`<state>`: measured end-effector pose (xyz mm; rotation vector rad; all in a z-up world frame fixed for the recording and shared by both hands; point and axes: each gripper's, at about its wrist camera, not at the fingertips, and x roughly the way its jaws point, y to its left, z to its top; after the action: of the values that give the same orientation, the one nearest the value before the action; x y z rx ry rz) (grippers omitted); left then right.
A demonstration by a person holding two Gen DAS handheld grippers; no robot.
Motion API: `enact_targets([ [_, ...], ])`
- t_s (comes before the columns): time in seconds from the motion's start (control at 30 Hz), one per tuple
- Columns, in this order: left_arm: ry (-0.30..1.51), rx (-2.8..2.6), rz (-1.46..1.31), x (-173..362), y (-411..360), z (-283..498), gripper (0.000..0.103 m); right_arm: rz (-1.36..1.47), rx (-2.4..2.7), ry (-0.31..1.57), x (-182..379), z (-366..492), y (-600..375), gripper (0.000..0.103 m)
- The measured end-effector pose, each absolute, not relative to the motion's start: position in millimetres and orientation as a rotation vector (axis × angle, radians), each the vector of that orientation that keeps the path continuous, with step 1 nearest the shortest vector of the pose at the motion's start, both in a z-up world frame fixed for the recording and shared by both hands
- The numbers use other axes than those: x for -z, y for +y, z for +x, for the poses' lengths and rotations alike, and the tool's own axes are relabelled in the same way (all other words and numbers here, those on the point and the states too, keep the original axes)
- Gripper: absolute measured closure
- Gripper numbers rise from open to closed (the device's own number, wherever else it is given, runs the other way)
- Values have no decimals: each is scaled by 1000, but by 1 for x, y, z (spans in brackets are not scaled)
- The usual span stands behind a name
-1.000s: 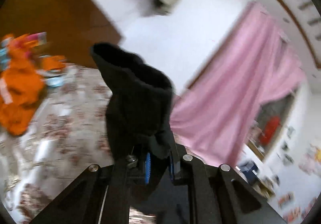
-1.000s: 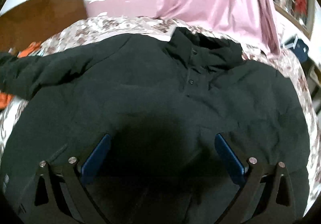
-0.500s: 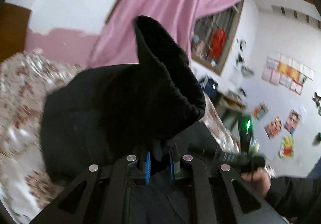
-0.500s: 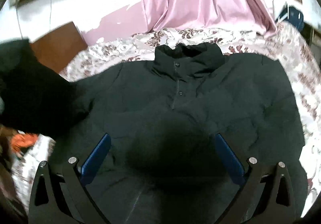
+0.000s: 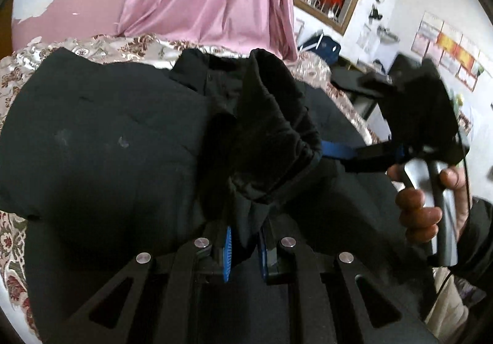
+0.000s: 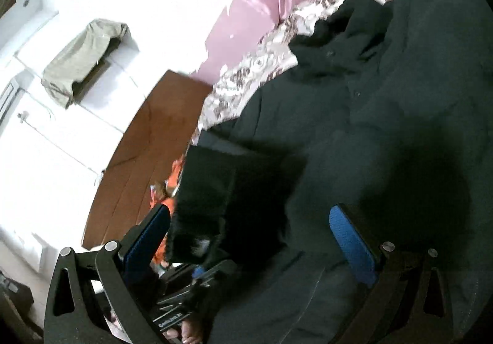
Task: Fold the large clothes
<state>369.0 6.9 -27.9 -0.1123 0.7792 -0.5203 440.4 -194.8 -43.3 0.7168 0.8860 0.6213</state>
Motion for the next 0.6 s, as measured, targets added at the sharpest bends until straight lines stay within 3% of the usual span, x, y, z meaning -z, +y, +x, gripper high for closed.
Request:
enact_targets([
  [0.37, 863, 537, 0, 38, -8, 369, 83, 762, -596, 1050, 77, 472, -159, 4],
  [0.4, 861, 544, 6, 38, -8, 368, 80, 765, -588, 1057, 80, 471, -158, 8],
  [0.47, 859, 571, 5, 38, -9, 367, 67, 764, -552, 1083, 83, 471, -157, 33],
  [0.5, 857, 581, 2, 37, -9, 368, 52, 768, -541, 1094, 86, 471, -159, 38],
  [0.53, 846, 586, 2, 36, -9, 365, 38, 776, -527, 1102, 89, 471, -160, 48],
  [0.57, 828, 585, 8, 35, -9, 363, 35, 775, -510, 1106, 90, 471, -162, 65],
  [0.6, 814, 588, 11, 33, -9, 362, 32, 770, -496, 1107, 91, 470, -166, 73],
])
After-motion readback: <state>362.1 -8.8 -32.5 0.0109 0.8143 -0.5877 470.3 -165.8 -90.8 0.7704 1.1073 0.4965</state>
